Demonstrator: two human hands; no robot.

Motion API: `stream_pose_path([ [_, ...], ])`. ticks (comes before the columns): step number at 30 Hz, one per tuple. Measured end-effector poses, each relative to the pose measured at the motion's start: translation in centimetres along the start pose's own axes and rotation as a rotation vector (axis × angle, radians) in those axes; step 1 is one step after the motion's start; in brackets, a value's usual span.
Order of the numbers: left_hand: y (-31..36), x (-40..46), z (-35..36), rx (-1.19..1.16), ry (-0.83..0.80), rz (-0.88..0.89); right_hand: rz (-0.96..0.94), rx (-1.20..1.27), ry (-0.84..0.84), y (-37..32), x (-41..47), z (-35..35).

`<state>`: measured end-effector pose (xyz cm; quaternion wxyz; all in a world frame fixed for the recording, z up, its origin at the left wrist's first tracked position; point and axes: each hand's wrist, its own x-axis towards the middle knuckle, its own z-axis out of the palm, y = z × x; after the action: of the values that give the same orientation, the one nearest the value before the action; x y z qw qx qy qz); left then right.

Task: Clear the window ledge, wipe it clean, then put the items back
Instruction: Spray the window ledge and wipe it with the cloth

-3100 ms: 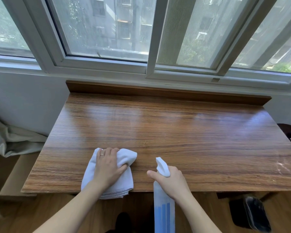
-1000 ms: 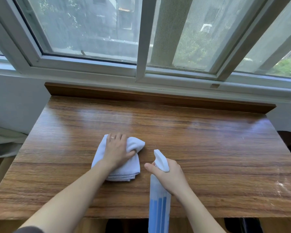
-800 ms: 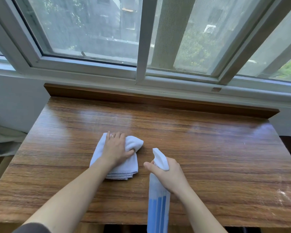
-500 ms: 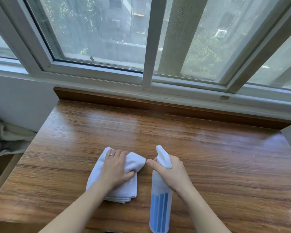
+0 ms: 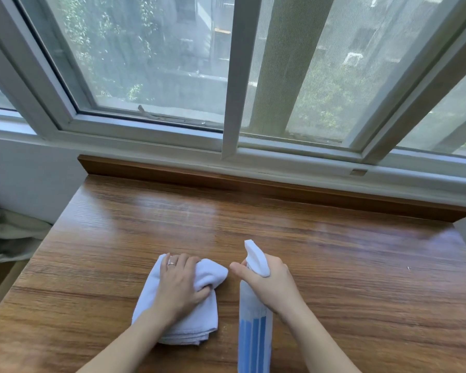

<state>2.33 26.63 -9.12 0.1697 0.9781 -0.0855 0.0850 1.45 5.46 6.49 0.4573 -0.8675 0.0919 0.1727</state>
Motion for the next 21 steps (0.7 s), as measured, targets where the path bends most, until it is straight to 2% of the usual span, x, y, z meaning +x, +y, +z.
stream_pose_path([
  [13,-0.5,12.6,0.8,0.132,-0.146,-0.079,0.016,0.016,0.017,-0.7,2.3,-1.1],
  [21,-0.6,11.1,0.5,0.083,-0.161,-0.05,0.008,0.022,0.021,-1.2,3.3,-1.4],
])
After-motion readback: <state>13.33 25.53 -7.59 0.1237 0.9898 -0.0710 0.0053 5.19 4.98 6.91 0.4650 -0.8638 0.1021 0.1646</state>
